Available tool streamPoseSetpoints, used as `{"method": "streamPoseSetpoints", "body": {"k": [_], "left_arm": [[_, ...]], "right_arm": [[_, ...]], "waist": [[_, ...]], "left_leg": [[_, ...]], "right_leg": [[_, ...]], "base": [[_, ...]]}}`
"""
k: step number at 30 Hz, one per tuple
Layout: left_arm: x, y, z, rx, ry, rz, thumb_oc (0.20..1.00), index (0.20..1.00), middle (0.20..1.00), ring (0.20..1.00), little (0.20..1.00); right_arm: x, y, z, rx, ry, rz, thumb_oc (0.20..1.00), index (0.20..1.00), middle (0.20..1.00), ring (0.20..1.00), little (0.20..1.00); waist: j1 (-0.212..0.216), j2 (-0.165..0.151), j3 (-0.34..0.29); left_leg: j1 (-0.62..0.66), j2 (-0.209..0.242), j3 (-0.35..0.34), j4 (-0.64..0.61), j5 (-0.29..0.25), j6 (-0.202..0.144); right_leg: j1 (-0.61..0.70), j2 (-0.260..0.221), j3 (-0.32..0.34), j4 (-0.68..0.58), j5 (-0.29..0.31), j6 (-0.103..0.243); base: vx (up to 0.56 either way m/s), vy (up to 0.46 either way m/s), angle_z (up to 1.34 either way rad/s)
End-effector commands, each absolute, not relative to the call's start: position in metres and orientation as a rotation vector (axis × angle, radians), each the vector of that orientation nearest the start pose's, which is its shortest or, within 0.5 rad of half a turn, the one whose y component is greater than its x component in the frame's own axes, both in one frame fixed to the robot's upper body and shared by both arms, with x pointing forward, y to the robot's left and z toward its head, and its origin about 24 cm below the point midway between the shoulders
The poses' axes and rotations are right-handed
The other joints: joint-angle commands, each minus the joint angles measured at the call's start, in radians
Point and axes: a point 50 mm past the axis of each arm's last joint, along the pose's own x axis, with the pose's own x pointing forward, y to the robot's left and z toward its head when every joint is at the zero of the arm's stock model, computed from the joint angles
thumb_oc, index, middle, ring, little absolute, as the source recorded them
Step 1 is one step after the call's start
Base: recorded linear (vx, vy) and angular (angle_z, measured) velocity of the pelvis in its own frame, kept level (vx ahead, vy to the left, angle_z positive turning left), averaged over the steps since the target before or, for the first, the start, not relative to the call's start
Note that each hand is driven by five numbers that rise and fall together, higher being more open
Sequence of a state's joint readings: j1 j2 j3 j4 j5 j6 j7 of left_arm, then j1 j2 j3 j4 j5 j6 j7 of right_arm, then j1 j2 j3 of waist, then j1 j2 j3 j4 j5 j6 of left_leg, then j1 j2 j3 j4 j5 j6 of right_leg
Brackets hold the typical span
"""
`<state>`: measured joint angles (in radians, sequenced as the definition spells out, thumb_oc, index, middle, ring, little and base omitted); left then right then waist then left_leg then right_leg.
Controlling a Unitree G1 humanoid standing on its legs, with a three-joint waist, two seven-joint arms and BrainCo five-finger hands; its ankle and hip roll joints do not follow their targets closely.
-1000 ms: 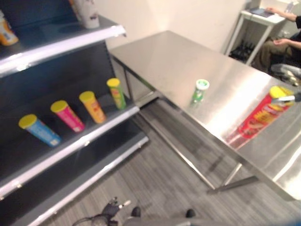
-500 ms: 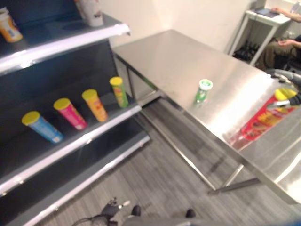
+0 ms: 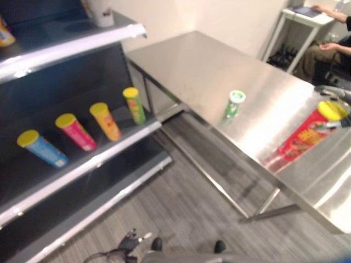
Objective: Put the goods on the table back onto the shelves and tidy them up.
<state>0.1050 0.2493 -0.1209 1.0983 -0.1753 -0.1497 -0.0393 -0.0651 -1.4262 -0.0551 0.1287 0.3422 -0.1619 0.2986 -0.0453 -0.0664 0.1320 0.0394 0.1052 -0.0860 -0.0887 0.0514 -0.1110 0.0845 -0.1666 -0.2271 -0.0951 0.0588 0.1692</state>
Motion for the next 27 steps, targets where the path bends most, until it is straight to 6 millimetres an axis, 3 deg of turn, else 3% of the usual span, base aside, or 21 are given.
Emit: {"method": "streamPoseSetpoints", "body": {"k": [1,17,19,21,27], "left_arm": [[0.114,0.243,-0.144,0.188,0.97,0.067,1.0,1.0,1.0,1.0,1.0],[0.12,0.24,-0.143,0.189,0.956,0.053,1.0,1.0,1.0,1.0,1.0],[0.12,0.24,-0.143,0.19,0.955,0.052,1.0,1.0,1.0,1.0,1.0],[0.122,0.24,-0.143,0.195,0.955,0.05,1.0,1.0,1.0,1.0,1.0],[0.122,0.24,-0.142,0.193,0.953,0.058,1.0,1.0,1.0,1.0,1.0]], "right_arm": [[0.257,-0.336,0.252,-1.184,-0.047,0.198,1.0,1.0,1.0,1.0,1.0],[0.262,-0.332,0.236,-1.212,0.014,0.25,1.0,1.0,1.0,1.0,1.0],[0.263,-0.332,0.235,-1.211,0.016,0.254,0.809,0.809,0.809,0.809,0.809],[0.265,-0.332,0.231,-1.224,0.032,0.258,0.2,0.2,0.2,0.2,0.2],[0.264,-0.332,0.233,-1.221,0.013,0.248,0.2,0.2,0.2,0.2,0.2]], "waist": [[0.03,-0.057,-0.001],[0.029,-0.065,0.003],[0.029,-0.066,0.004],[0.028,-0.068,0.006],[0.023,-0.068,0.005]], "left_leg": [[0.04,0.001,0.041,0.001,-0.105,-0.024],[0.043,0.002,0.047,0.001,-0.108,-0.023],[0.042,0.003,0.047,0.001,-0.108,-0.023],[0.044,0.004,0.049,0.001,-0.108,-0.024],[0.051,0.007,0.052,0.001,-0.111,-0.024]], "right_leg": [[0.03,-0.009,-0.028,0.012,-0.062,0.032],[0.031,-0.008,-0.022,0.01,-0.062,0.032],[0.031,-0.009,-0.022,0.01,-0.062,0.032],[0.03,-0.008,-0.018,0.01,-0.061,0.031],[0.032,-0.006,-0.013,0.01,-0.062,0.031]], "base": [[0.0,0.0,0.0],[0.0,0.0,0.0],[0.0,0.0,0.0],[0.0,0.0,0.0],[0.0,-0.008,-0.03]]}}
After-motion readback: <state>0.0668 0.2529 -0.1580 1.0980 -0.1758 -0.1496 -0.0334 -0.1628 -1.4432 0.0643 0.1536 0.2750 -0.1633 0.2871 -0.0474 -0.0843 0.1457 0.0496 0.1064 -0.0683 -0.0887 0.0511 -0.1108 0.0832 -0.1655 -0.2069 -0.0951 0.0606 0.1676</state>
